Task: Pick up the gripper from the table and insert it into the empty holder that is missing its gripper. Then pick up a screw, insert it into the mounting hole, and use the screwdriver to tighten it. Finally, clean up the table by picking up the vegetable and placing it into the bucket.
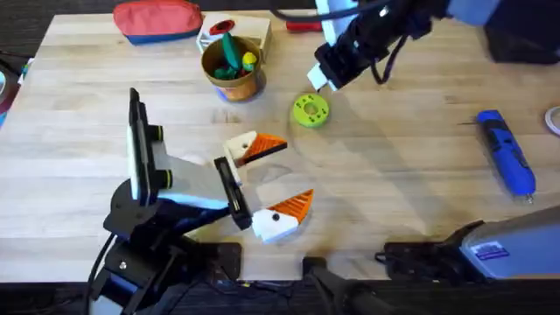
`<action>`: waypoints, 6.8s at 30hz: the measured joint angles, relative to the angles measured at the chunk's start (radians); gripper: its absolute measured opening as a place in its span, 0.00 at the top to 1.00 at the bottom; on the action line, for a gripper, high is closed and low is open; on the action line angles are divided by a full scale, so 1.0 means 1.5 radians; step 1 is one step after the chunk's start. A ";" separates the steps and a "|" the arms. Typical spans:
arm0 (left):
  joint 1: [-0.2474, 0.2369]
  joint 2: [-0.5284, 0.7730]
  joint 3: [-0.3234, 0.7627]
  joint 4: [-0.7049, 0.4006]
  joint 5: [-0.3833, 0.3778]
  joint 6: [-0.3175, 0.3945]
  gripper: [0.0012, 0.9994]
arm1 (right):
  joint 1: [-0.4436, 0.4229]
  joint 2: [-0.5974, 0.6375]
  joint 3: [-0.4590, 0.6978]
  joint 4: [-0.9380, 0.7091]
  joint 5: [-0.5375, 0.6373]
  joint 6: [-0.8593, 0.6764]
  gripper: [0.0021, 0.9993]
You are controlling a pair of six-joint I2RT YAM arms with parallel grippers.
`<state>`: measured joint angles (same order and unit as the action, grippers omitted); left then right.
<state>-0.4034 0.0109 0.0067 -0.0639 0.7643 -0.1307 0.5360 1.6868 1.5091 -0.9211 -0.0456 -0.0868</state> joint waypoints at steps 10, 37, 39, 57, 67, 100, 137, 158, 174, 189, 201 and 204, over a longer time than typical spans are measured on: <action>0.000 0.000 0.000 0.000 0.000 0.000 0.01 | 0.090 -0.091 0.087 -0.082 -0.009 -0.003 1.00; 0.000 0.000 0.000 0.000 0.000 0.025 0.01 | 0.260 -0.069 0.093 -0.058 -0.123 0.008 1.00; 0.000 0.000 0.000 0.000 0.000 0.025 0.01 | 0.262 -0.064 0.093 -0.056 -0.124 0.011 1.00; 0.000 0.000 0.000 0.000 0.000 0.025 0.01 | 0.263 -0.045 0.093 -0.057 -0.136 0.023 1.00; 0.000 0.000 0.000 0.000 0.000 0.026 0.01 | 0.263 -0.045 0.093 -0.057 -0.135 0.024 1.00; 0.000 0.000 0.000 0.000 0.001 0.026 0.01 | 0.263 -0.004 0.093 -0.064 -0.126 0.038 1.00; 0.000 0.000 0.000 0.000 0.002 0.028 0.01 | 0.160 -0.205 0.122 -0.172 -0.124 0.022 0.01; 0.000 0.000 0.000 0.000 0.002 0.028 0.01 | 0.149 -0.560 -0.168 -0.118 -0.170 0.044 0.01; 0.000 0.000 0.000 0.000 0.002 0.032 0.99 | 0.148 -0.598 -0.188 -0.109 -0.234 0.032 0.01; 0.000 0.000 0.000 0.000 0.002 0.032 0.99 | 0.045 -0.477 -0.188 -0.117 -0.075 0.096 0.01; 0.000 0.000 0.000 0.000 0.002 0.032 0.99 | -0.305 -0.276 -0.189 -0.078 0.001 0.073 0.01; 0.000 0.000 0.000 0.000 0.002 0.032 0.99 | -0.417 -0.255 -0.189 -0.040 0.005 0.040 0.01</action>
<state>-0.4034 0.0111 0.0067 -0.0639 0.7666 -0.0826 -0.0899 1.3045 1.2255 -0.9819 -0.0382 -0.0272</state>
